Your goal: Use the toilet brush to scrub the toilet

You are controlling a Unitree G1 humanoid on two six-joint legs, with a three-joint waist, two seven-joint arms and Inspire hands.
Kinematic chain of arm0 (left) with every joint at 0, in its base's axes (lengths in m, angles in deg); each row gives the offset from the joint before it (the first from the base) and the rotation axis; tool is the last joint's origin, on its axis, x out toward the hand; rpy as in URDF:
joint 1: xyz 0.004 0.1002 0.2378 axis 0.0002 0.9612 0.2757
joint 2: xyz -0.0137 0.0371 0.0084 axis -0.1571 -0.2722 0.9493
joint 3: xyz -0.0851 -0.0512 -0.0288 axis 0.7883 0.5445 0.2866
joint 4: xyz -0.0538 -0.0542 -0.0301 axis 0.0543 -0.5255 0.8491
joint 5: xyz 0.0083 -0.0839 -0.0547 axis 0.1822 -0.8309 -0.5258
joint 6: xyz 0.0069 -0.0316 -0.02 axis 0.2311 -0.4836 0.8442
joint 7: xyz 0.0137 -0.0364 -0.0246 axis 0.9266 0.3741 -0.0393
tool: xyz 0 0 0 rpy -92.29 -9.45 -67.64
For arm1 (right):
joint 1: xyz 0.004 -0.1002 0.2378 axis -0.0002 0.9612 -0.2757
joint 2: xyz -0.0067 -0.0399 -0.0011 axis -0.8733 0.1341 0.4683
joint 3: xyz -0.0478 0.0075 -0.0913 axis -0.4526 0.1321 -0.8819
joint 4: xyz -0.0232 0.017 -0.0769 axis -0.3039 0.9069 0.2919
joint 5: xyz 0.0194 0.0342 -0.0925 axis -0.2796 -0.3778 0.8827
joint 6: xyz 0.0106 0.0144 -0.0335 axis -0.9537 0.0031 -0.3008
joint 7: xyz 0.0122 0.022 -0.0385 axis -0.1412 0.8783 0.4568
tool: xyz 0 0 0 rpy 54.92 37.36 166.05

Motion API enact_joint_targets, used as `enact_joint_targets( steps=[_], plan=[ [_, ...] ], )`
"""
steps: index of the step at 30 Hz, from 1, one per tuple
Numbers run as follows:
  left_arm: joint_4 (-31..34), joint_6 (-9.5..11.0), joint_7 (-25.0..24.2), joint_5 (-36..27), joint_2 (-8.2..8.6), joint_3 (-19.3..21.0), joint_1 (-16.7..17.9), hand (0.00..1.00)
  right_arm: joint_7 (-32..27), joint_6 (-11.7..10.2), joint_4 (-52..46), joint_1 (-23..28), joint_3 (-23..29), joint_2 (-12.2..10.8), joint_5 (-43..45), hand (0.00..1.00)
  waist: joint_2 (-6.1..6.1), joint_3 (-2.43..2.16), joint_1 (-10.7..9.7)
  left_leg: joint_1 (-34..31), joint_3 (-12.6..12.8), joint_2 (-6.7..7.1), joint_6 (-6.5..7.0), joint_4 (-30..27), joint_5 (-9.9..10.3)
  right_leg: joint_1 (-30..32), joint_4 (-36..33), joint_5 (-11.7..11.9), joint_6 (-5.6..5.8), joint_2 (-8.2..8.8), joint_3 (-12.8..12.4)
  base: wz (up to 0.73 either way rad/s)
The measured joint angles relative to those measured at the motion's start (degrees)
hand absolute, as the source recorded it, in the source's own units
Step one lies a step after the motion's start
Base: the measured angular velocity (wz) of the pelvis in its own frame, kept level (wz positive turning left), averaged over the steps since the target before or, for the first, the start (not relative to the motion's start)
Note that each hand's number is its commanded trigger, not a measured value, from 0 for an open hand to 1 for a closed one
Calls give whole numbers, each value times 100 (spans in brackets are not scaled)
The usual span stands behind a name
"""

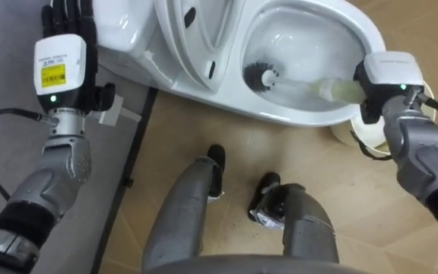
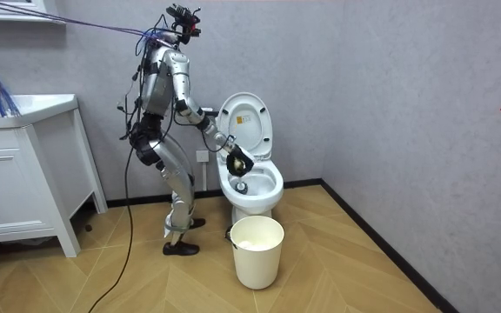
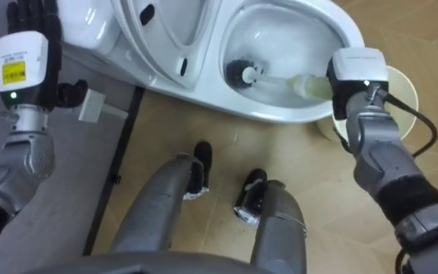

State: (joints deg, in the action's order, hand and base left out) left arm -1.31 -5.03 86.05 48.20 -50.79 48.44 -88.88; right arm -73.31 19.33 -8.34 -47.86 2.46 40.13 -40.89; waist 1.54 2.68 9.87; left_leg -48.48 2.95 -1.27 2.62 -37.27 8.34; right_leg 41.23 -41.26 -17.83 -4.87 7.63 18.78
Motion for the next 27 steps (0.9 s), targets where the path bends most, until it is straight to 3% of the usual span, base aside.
enact_joint_targets(
  steps=[2,3,5,8,11,15,18,20,24,25,27],
  plan=[
    [10,4,71,21,-11,41,-2,0,-48,-326,618,-295,128,1,-555,100,-112,39,-64,-40,25,98,0,21,-9,142,-200,-86,4,118,-71,6],
    [12,8,99,25,-14,73,-4,0,-51,-384,743,-388,134,1,-609,100,-144,45,-117,-70,30,114,1,8,-10,194,-253,-100,10,133,-104,9],
    [14,1,175,72,-21,217,-14,0,-84,-573,1055,-855,139,5,-664,100,-334,102,-179,-148,174,128,8,-41,-16,382,-425,-146,-11,214,-174,-5],
    [72,4,255,119,-16,321,-14,0,-174,-601,1076,-1274,174,96,-601,100,-479,107,-228,-201,184,114,10,-112,-17,413,-467,-166,-27,231,-146,-1],
    [76,82,158,116,-18,331,-86,0,-197,-654,788,-1309,157,225,-349,100,-541,107,-215,-145,159,97,28,-153,-4,307,-436,-170,-19,217,-100,4],
    [57,100,-155,83,-19,241,-162,0,61,-630,355,-805,107,96,-105,100,-524,101,-160,43,27,79,40,-138,37,-5,-293,-177,9,179,41,6],
    [54,119,-473,55,-3,214,-160,0,407,-508,57,-134,97,-159,171,100,-445,83,-51,266,-83,12,4,-113,86,-353,-15,-134,88,14,96,-1],
    [16,105,-648,2,7,155,-89,0,487,-298,48,234,134,-270,225,100,-312,33,-27,453,-130,5,-32,11,116,-596,225,-56,145,-38,164,-7],
    [-83,87,-898,1,140,171,190,0,589,-294,43,743,382,-365,212,100,-228,-22,-14,940,-17,38,6,277,107,-963,418,-47,186,-47,42,-5],
    [-171,87,-958,36,195,181,314,0,640,-303,10,964,450,-375,204,100,-220,-72,-22,1121,9,81,1,413,103,-1132,500,-49,190,-33,25,0],
    [-179,86,-1042,70,285,264,565,0,704,-351,-50,1329,584,-387,230,100,-189,-109,-36,1381,21,108,-15,580,92,-1397,671,-40,179,-36,37,2]
  ],
)
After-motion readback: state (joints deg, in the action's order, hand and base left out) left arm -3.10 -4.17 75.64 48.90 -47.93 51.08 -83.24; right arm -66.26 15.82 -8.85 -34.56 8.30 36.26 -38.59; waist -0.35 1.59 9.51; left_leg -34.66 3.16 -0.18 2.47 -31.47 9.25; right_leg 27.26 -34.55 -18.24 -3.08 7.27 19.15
